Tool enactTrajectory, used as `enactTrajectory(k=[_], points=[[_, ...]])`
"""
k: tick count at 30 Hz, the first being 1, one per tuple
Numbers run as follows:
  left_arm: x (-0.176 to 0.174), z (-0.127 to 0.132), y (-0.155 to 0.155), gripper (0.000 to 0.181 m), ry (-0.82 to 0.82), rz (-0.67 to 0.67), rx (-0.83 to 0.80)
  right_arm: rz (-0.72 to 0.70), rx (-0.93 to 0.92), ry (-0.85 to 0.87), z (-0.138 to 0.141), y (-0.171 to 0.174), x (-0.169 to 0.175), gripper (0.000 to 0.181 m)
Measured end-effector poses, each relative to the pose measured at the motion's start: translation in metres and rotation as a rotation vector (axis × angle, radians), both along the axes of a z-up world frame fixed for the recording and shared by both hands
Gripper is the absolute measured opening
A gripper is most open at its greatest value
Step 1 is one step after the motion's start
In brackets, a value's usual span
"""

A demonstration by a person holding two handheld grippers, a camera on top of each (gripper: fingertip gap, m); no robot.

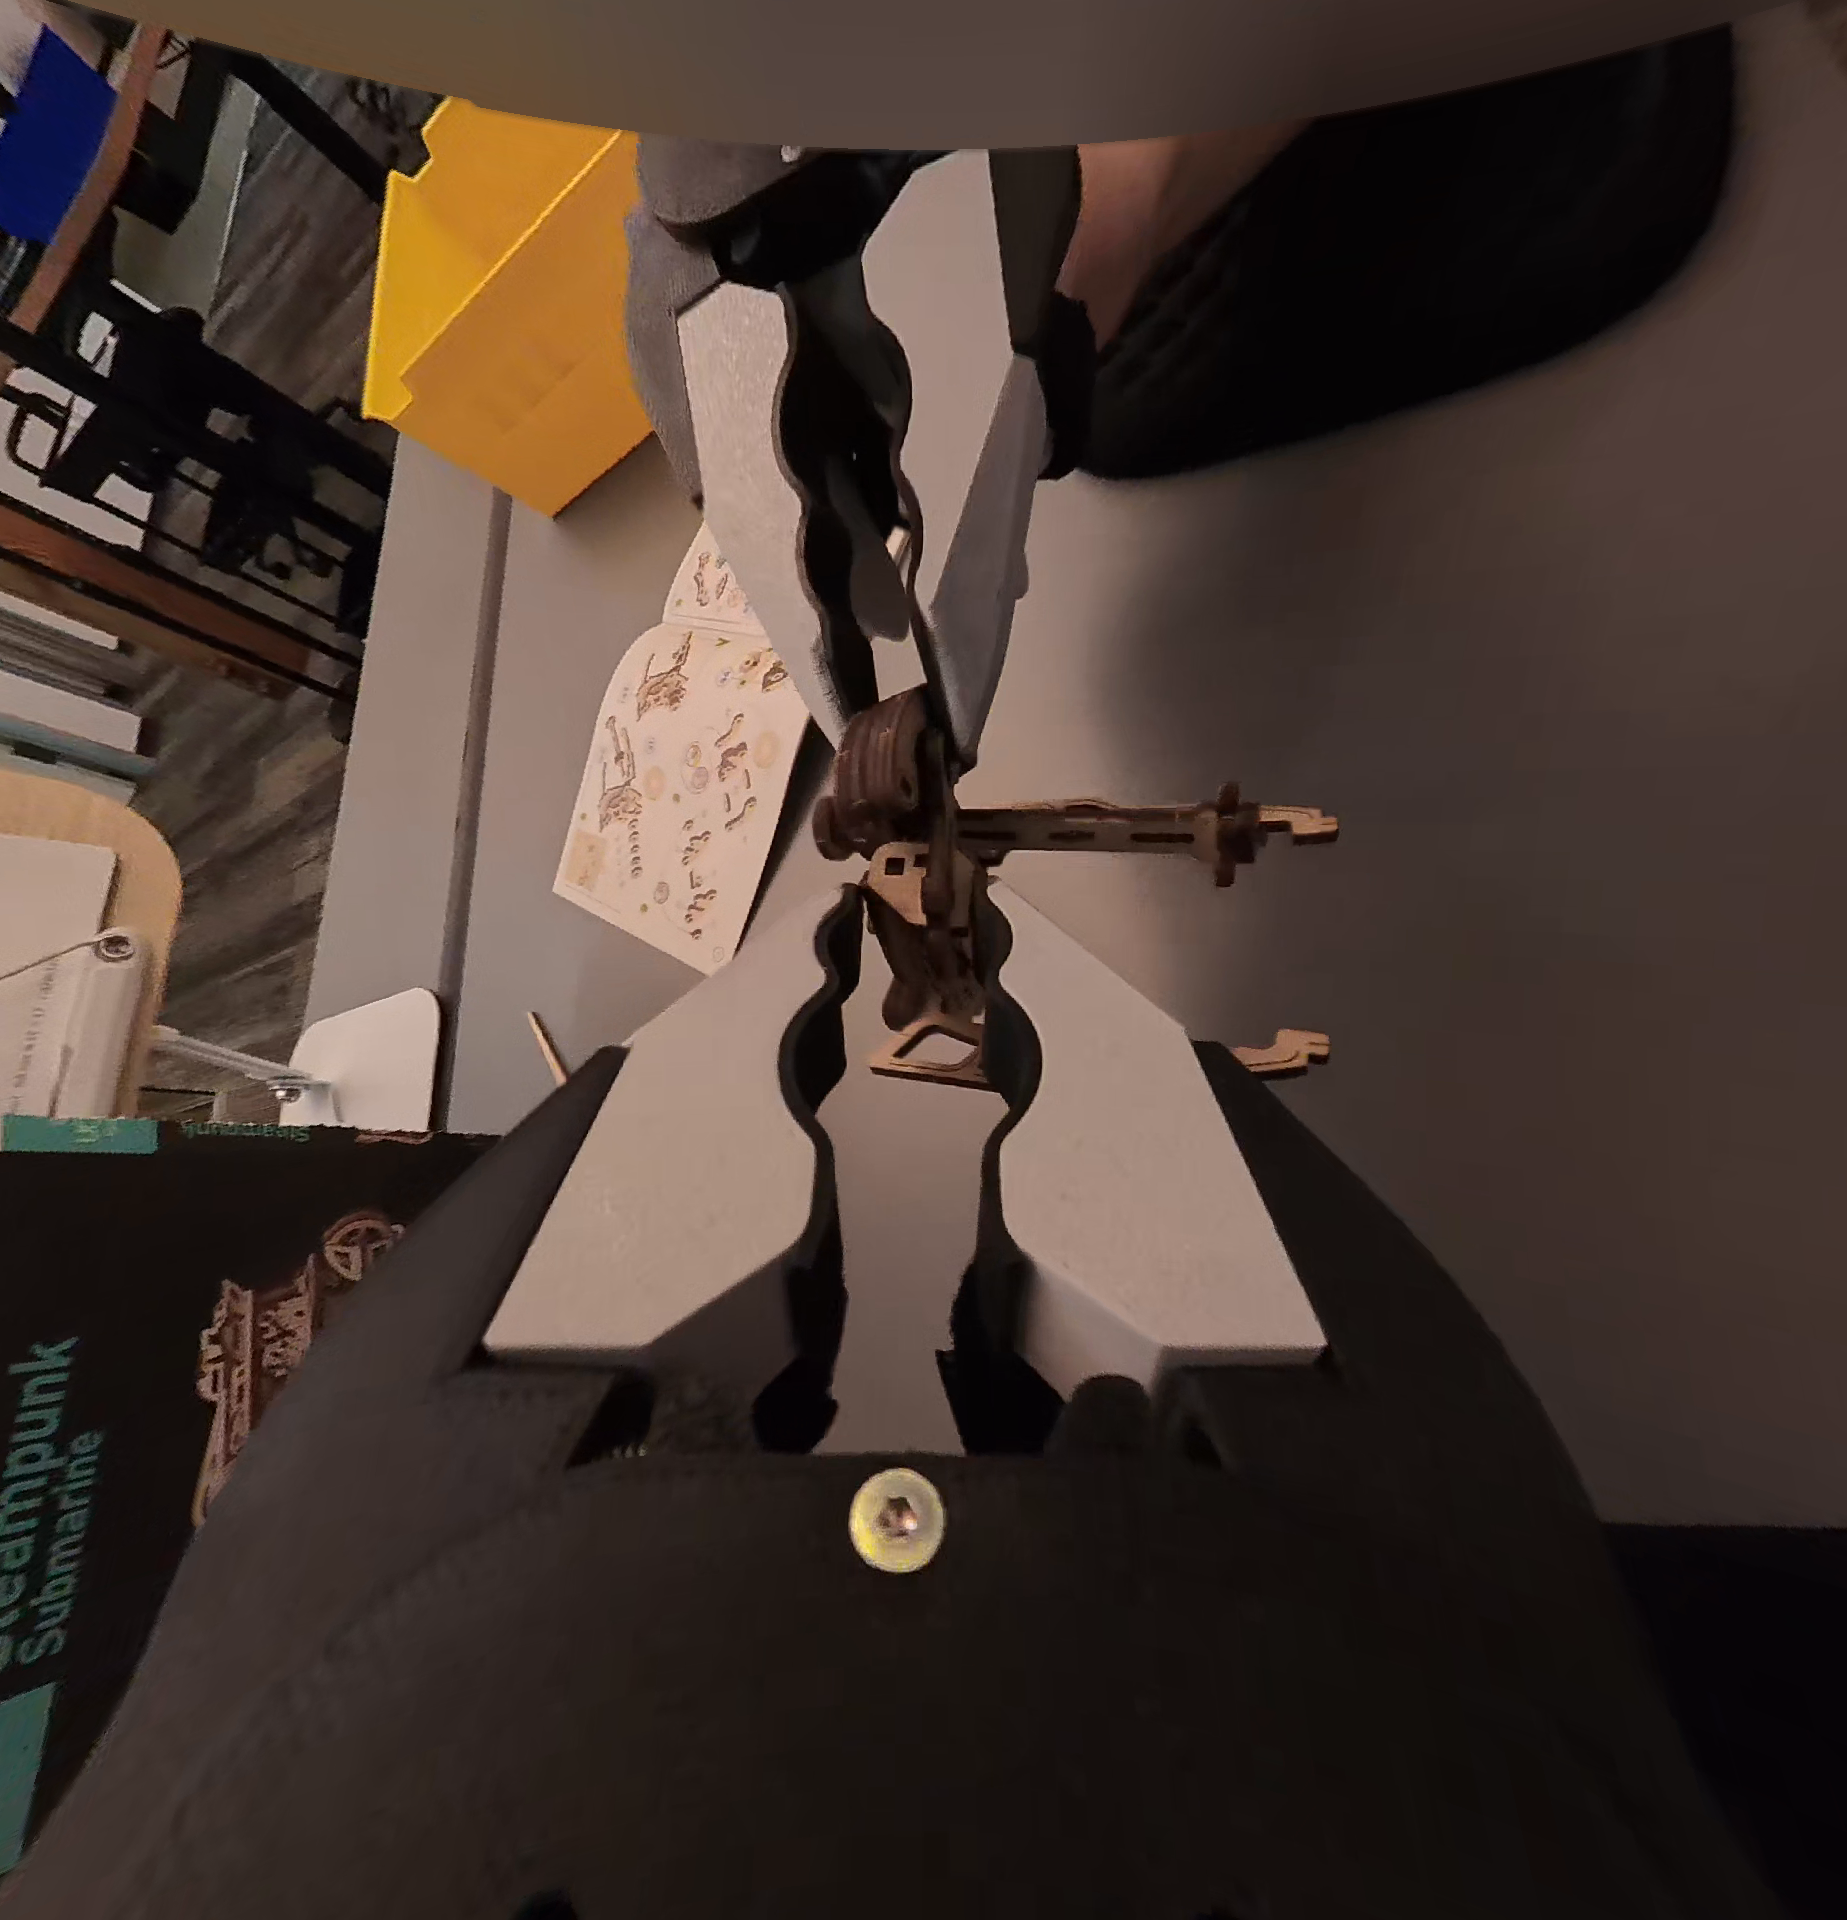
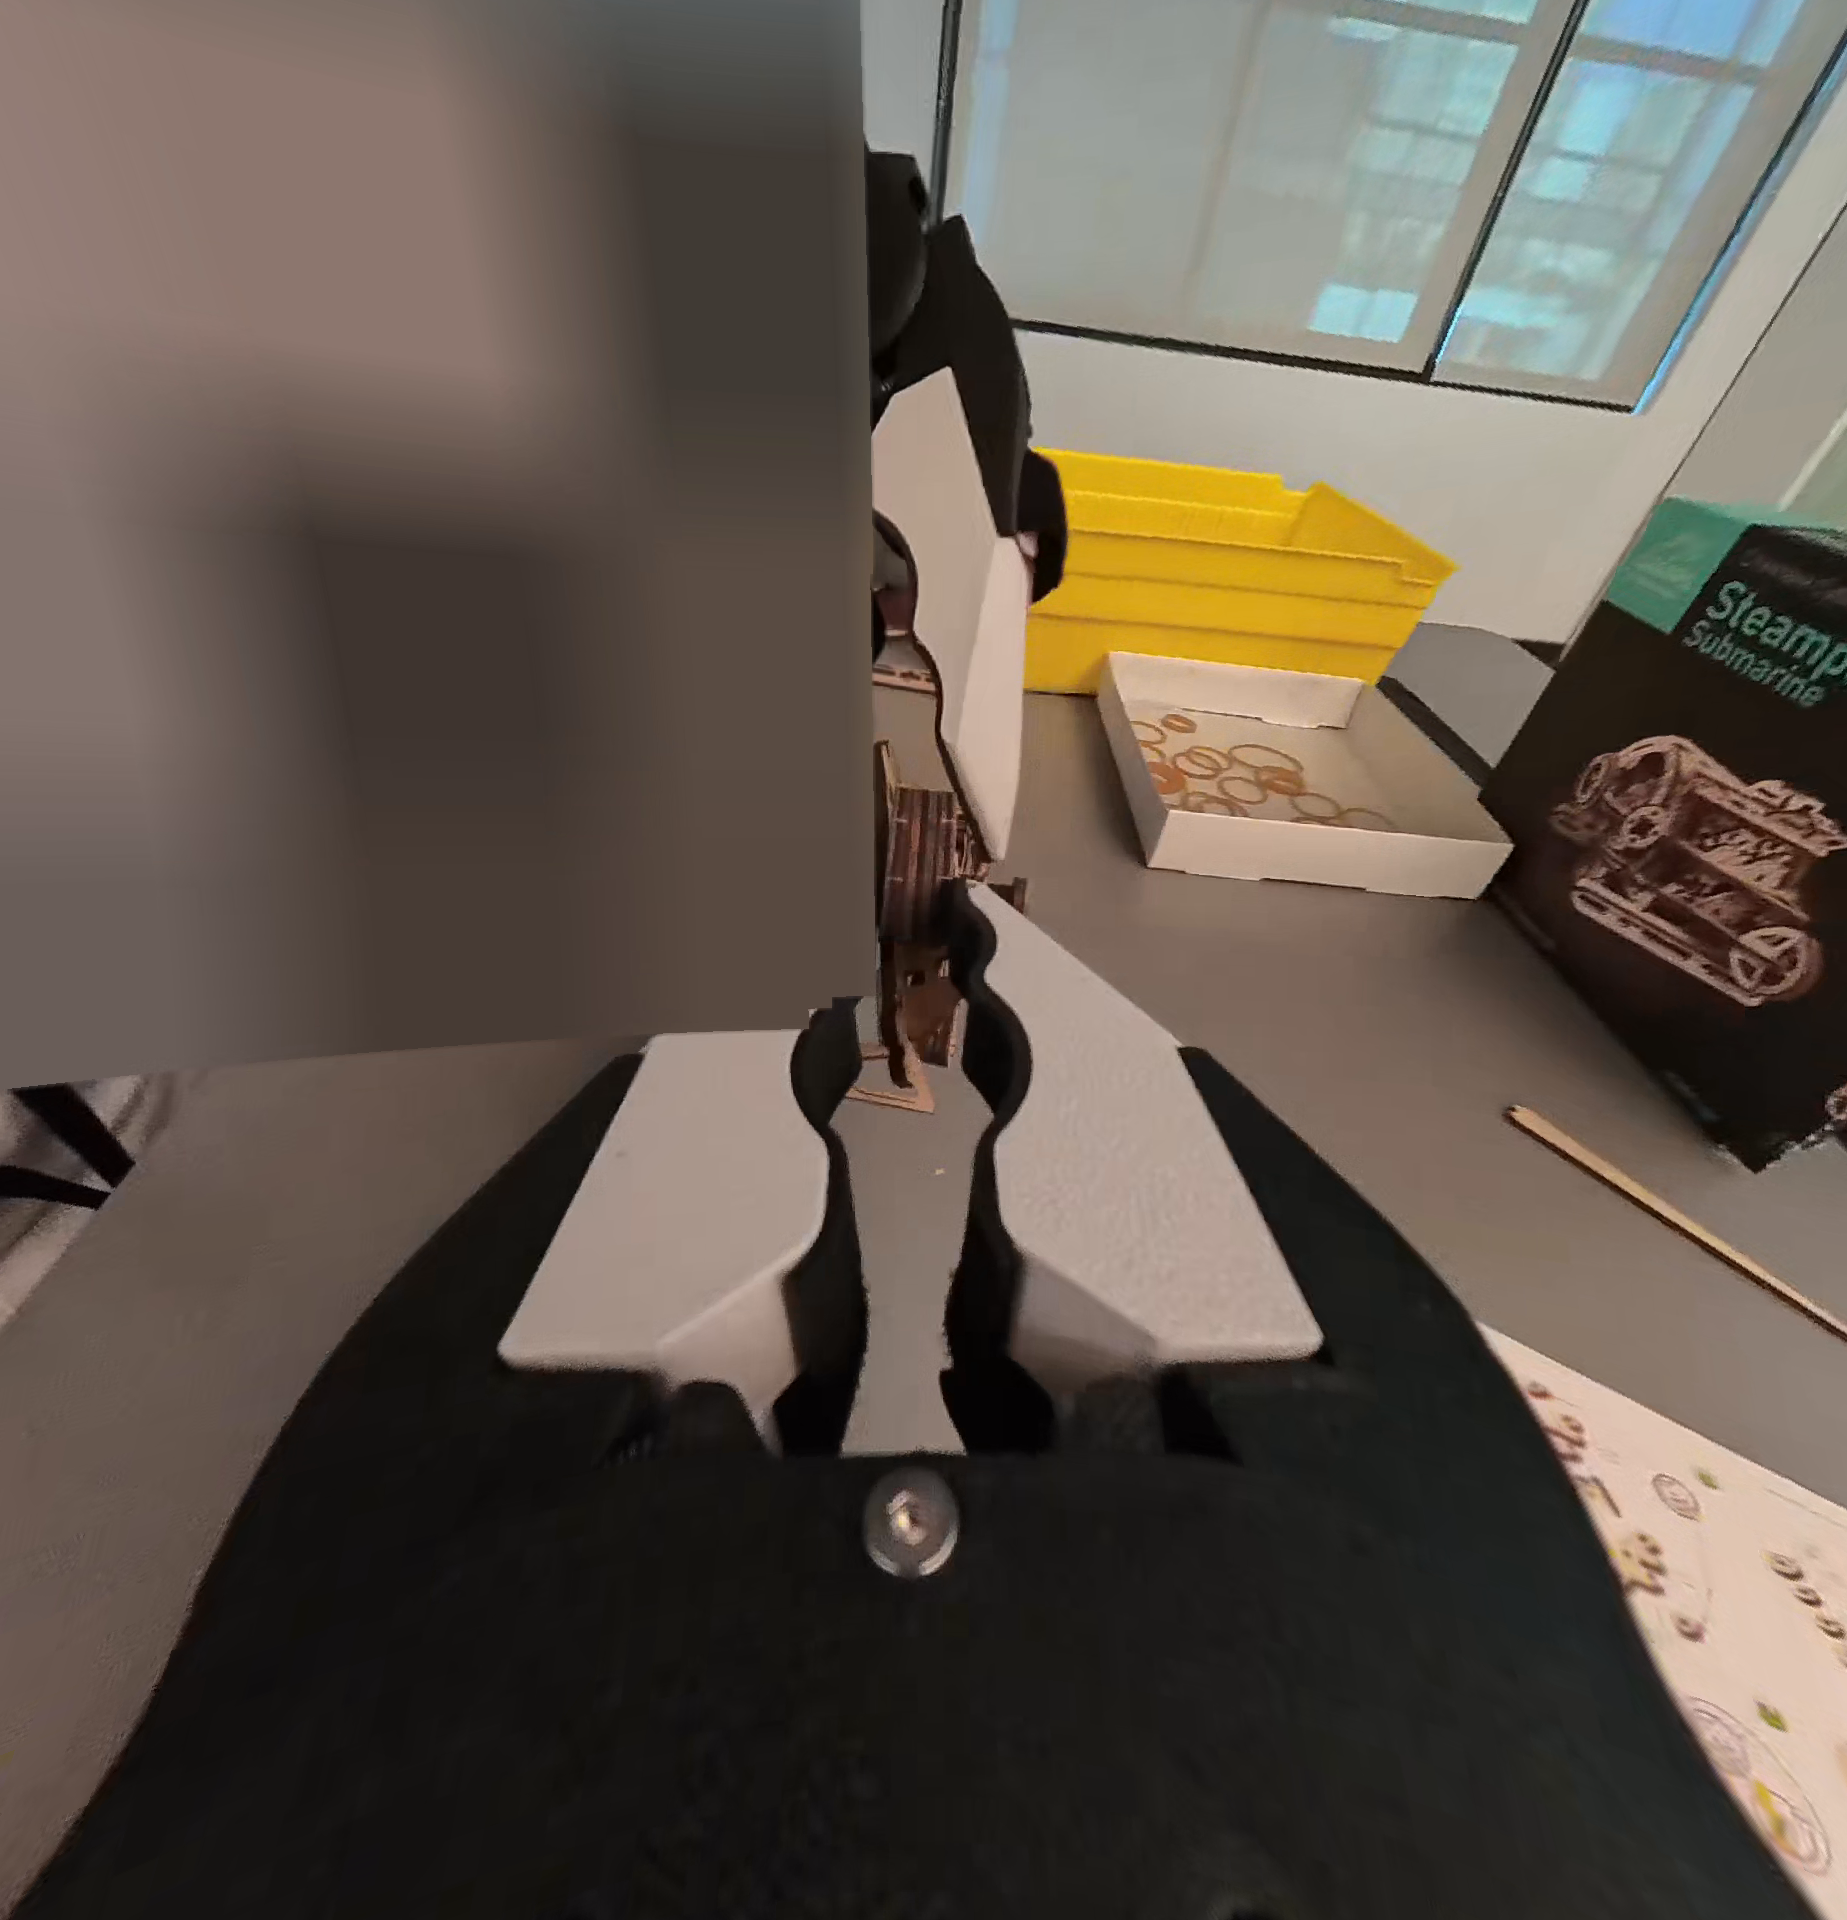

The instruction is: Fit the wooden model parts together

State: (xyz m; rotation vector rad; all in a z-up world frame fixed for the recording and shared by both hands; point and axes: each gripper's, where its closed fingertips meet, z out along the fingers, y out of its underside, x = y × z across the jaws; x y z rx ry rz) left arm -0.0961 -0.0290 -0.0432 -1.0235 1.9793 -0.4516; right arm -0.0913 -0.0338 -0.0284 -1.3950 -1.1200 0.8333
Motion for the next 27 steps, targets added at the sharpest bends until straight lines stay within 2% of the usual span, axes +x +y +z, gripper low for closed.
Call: enactTrajectory(k=[1, 12, 18, 27], points=[[0.0004, 0.0007, 0.0002, 0.018, -0.002, 0.002, -0.009, 0.004, -0.003, 0.008, 0.0002, 0.0003, 0.0006, 0.013], [-0.0012, -0.0082, 0.0022, 0.015, 0.045, 0.044, -0.077, 0.016, 0.017, -0.008, -0.0070, 0.0017, 0.0004, 0.013], [-0.0028, -0.0079, 0.0003, 0.014, 0.063, 0.054, -0.170, 0.024, 0.020, 0.007, -0.0061, 0.0010, -0.0010, 0.014], [-0.0011, -0.0003, 0.0026, 0.017, -0.034, 0.047, -0.157, 0.023, -0.001, 0.047, -0.0015, 0.0029, 0.0017, 0.013]])
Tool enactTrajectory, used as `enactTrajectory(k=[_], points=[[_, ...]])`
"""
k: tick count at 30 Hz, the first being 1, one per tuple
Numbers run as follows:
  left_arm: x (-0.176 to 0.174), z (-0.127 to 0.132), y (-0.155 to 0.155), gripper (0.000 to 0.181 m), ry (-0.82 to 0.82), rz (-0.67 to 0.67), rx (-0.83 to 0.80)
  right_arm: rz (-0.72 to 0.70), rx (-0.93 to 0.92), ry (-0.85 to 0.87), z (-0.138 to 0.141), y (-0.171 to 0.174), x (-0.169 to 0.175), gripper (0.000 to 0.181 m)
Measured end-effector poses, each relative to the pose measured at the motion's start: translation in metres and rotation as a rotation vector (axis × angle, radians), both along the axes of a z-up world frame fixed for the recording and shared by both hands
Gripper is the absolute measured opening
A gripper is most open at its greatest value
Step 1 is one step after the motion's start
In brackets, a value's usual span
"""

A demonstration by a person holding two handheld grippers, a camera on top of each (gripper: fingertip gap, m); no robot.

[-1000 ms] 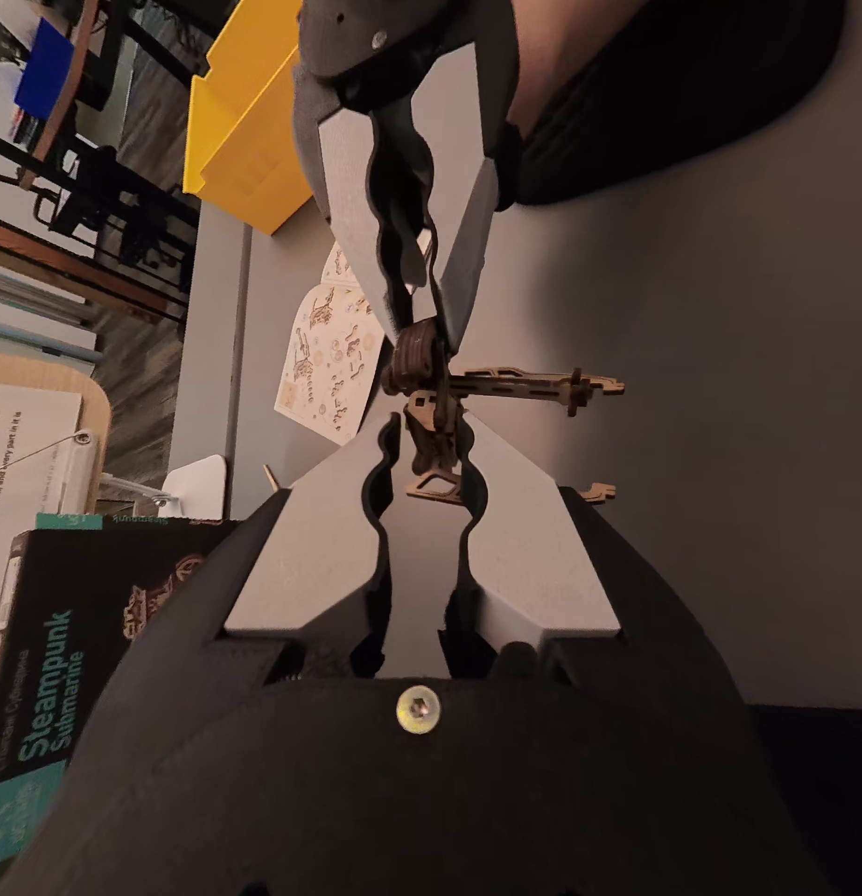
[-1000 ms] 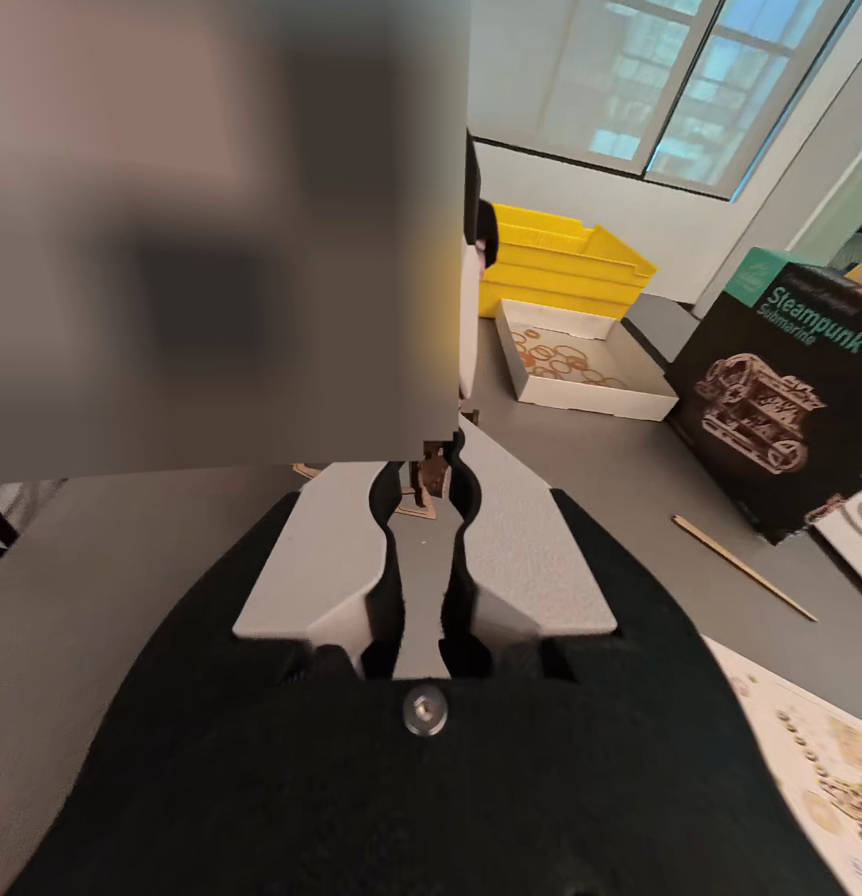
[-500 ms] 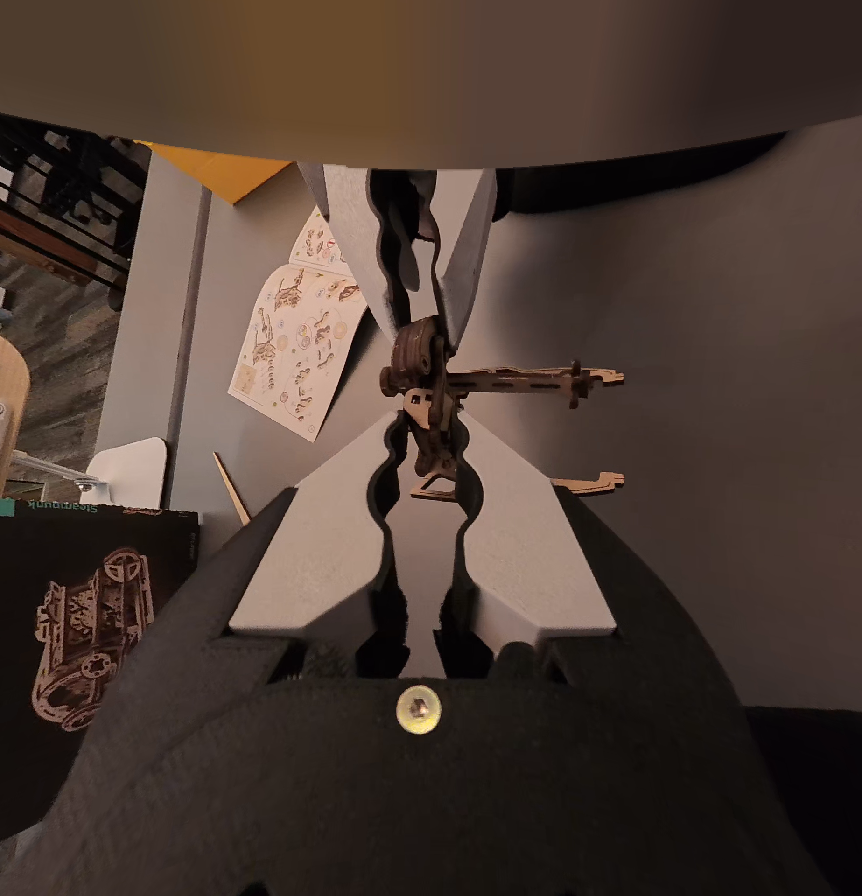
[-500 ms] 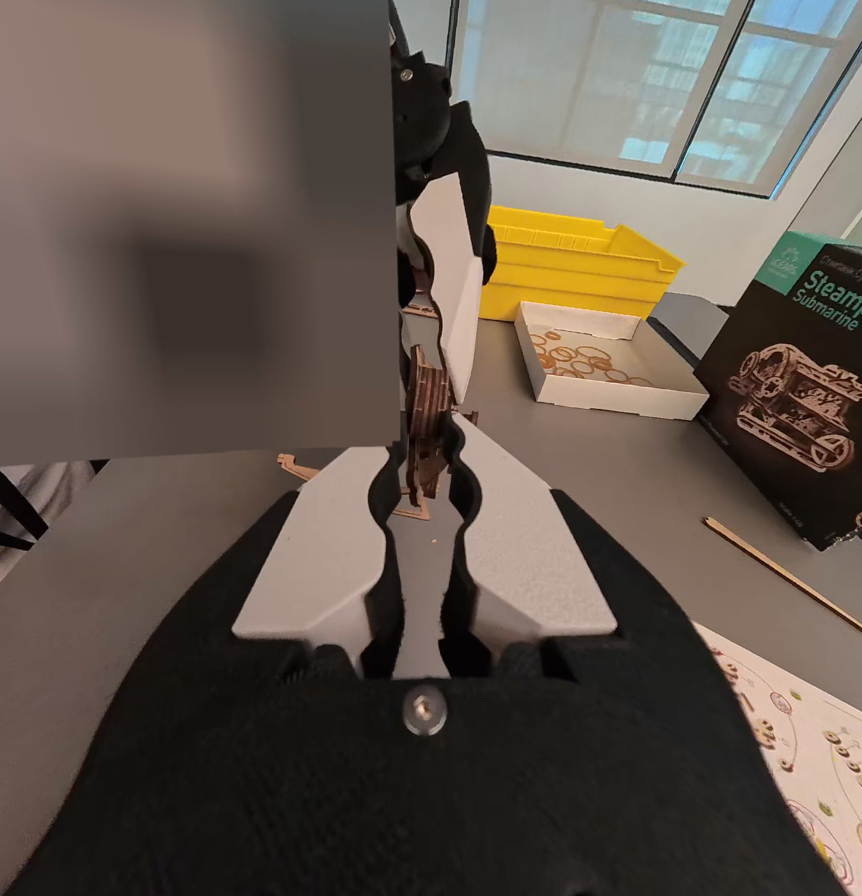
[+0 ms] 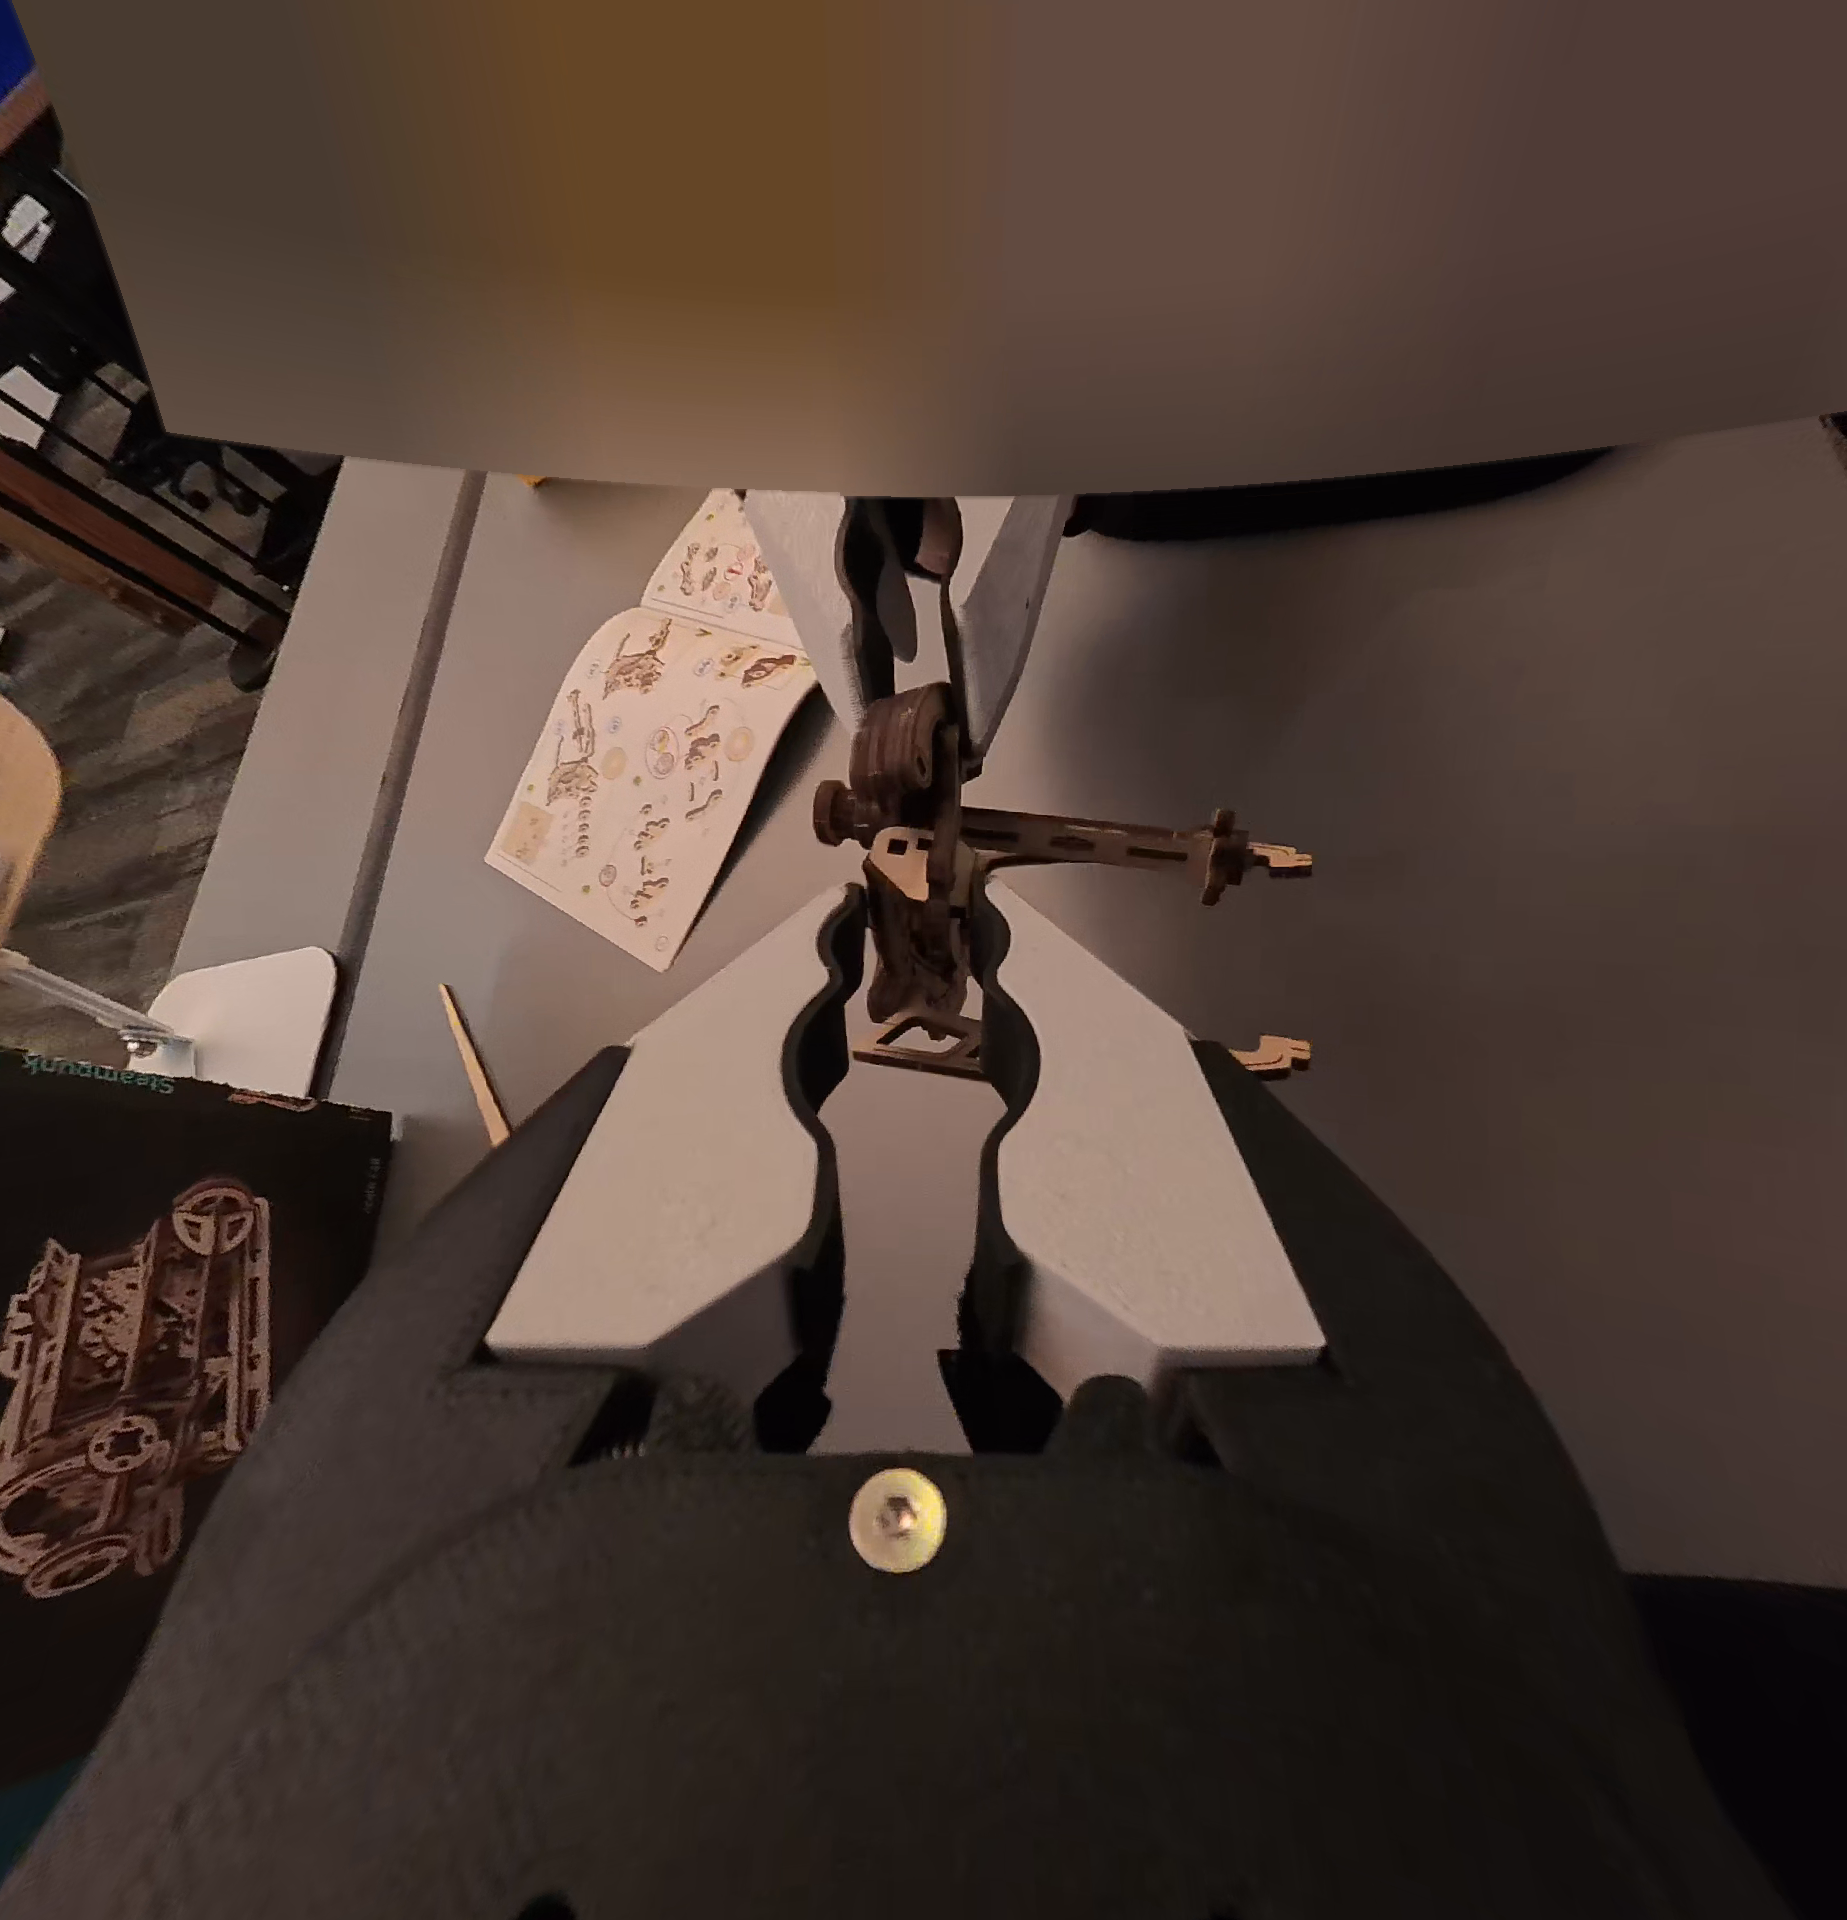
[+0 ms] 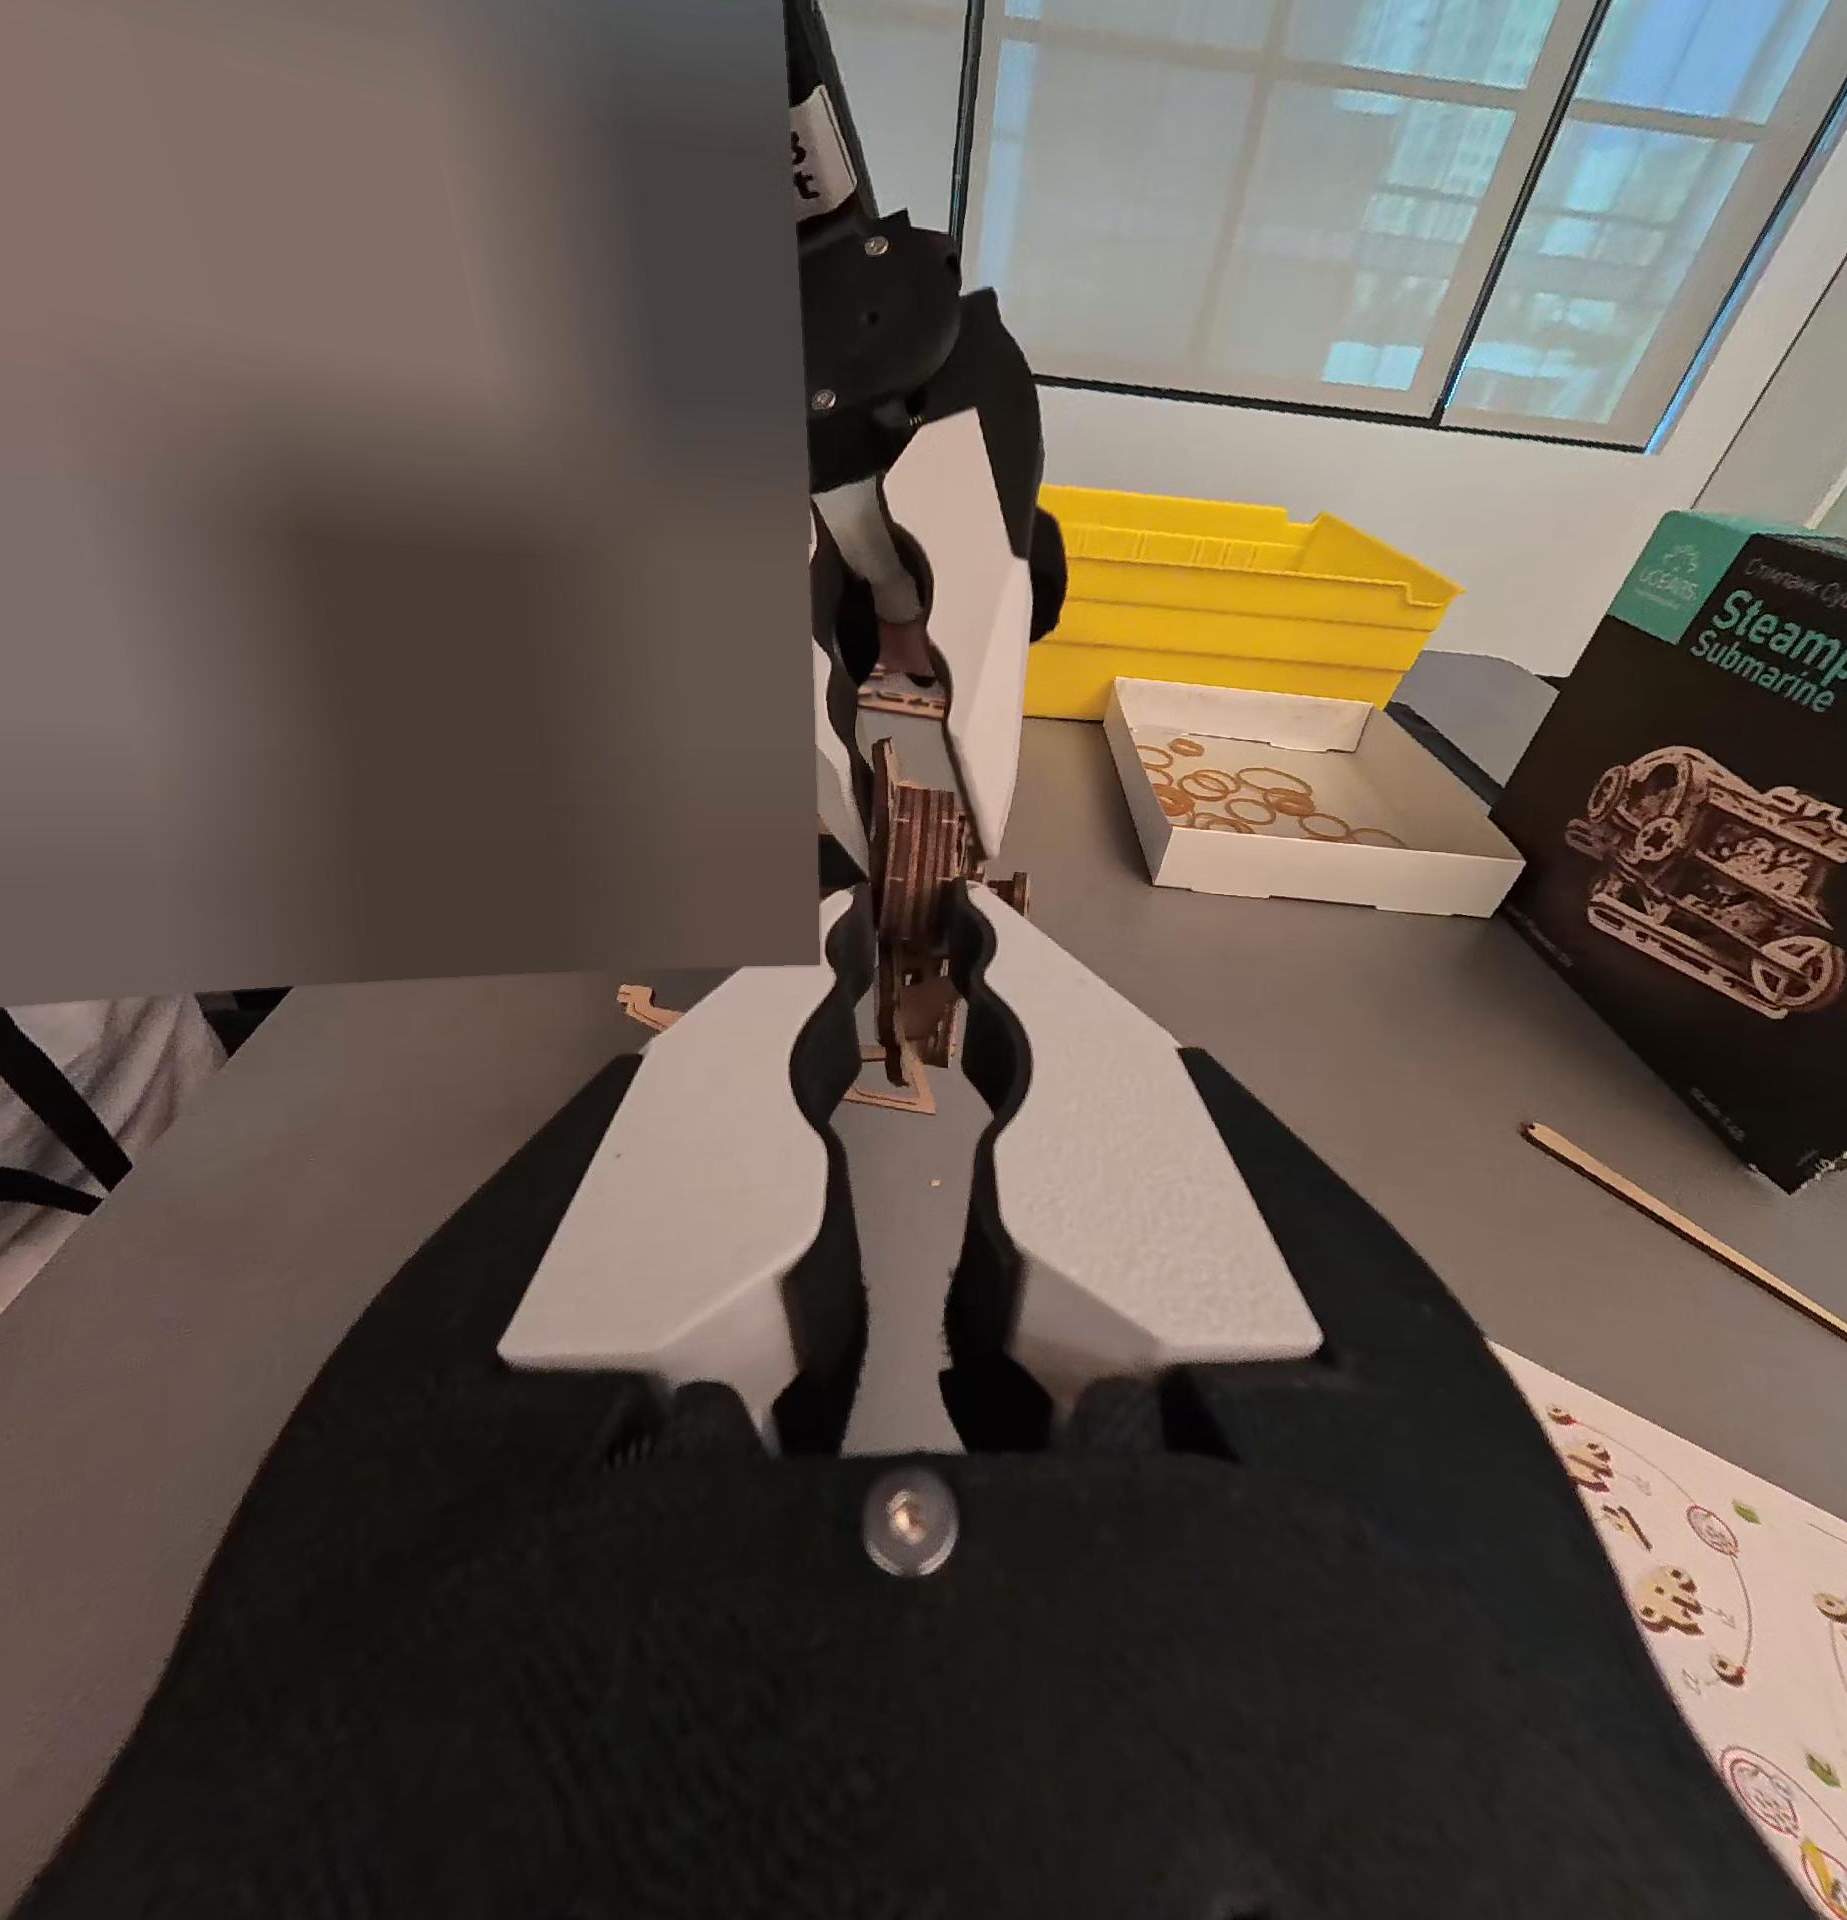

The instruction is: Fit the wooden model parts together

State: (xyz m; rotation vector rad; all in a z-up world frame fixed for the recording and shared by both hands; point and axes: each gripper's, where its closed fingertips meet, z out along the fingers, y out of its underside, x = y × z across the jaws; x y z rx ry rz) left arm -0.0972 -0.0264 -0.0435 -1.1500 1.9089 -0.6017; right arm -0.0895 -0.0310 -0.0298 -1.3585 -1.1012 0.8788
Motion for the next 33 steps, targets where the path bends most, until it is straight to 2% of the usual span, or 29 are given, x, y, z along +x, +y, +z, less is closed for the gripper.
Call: enactTrajectory(k=[2, 5, 10, 13, 19, 27, 33], points=[[0.000, 0.003, 0.000, 0.016, -0.013, -0.012, 0.006, 0.004, -0.006, 0.013, 0.002, 0.000, 0.001, 0.013], [-0.001, 0.004, 0.005, 0.027, -0.004, 0.016, -0.018, 0.007, -0.005, 0.011, 0.001, 0.000, 0.001, 0.013], [-0.002, 0.006, -0.001, 0.016, -0.012, -0.026, -0.044, 0.019, -0.019, 0.035, 0.004, -0.001, 0.001, 0.013], [-0.001, 0.009, -0.003, 0.024, -0.027, -0.031, -0.073, 0.027, -0.033, 0.023, 0.001, -0.001, 0.000, 0.013], [0.001, 0.013, -0.006, 0.016, -0.033, -0.035, -0.188, 0.031, -0.046, 0.048, 0.003, -0.001, 0.002, 0.013], [0.001, 0.011, -0.001, 0.020, -0.029, -0.021, -0.152, 0.026, -0.055, 0.068, 0.005, 0.000, 0.003, 0.013], [0.004, 0.012, -0.005, 0.018, -0.029, -0.027, -0.187, 0.026, -0.055, 0.057, 0.003, 0.000, 0.002, 0.013]])
